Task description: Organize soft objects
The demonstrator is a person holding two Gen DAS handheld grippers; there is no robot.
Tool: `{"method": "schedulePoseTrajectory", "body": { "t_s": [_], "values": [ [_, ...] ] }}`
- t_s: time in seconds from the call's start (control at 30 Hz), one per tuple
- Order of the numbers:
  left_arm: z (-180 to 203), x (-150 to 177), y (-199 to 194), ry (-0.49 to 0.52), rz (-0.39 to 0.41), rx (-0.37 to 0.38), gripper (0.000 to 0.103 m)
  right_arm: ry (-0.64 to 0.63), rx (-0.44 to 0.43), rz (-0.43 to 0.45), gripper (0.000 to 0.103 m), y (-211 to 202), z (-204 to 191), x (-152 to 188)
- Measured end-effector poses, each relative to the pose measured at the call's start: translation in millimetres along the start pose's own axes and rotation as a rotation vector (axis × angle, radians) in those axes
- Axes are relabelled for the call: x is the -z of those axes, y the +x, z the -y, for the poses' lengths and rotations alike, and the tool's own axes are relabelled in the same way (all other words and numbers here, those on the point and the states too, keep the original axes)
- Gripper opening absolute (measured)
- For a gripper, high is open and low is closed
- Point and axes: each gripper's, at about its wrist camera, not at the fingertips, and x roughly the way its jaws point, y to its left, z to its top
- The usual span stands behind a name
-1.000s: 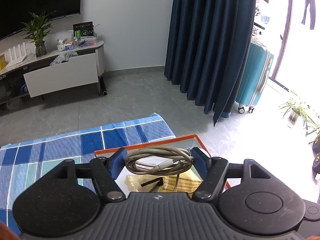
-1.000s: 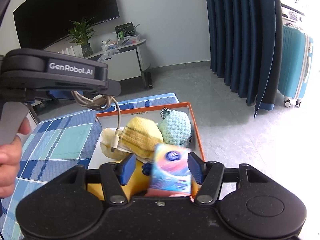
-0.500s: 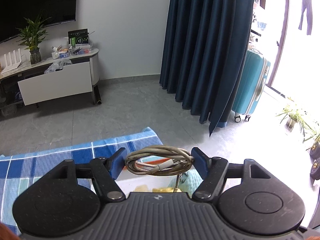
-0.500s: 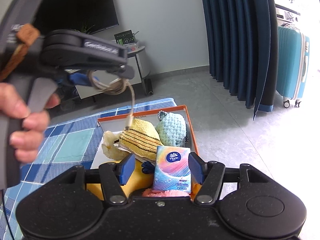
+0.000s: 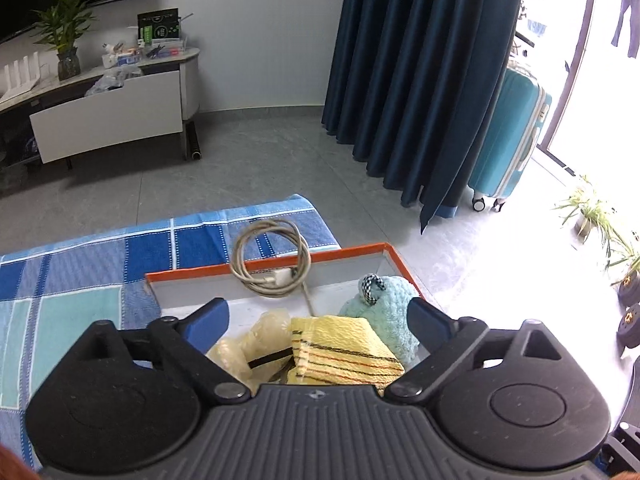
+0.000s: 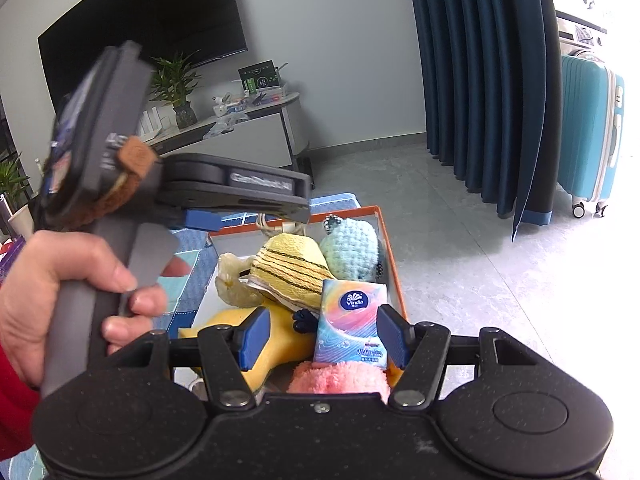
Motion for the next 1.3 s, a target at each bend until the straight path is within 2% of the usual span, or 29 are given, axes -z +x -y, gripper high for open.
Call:
{"method": "schedulePoseTrajectory", "body": {
  "t_s": [0.1,0.3,0.57,0.67,1.07,1.3],
  "values": [
    [-1,2,-19,0.010,0.004,0.006,0.100,0.000,0.003,0.010,0.072,-6,-2,0],
    [-2,20,-50,0.026,-0.017,-0.060,0.100,-0.009,0.003,0.035,0.076,-22,-10,2],
    [-7,47,-92,-0.014,-0.012,-0.140,0.103,-0.044,0.013,0.034,0.078,-45,-17,11],
    [-9,62,-105,-0.042,-0.010,-0.139,0.103,-0.052,0.025,0.026,0.078,-54,-16,17],
    [-3,116,-117,-0.122,-0.086,-0.199,0.103,-0.095,0.057,-0.016,0.079,-77,-15,43],
    [2,131,-123,-0.112,-0.103,-0.208,0.103,-0.109,0.060,-0.023,0.079,-85,-21,51]
  ]
}}
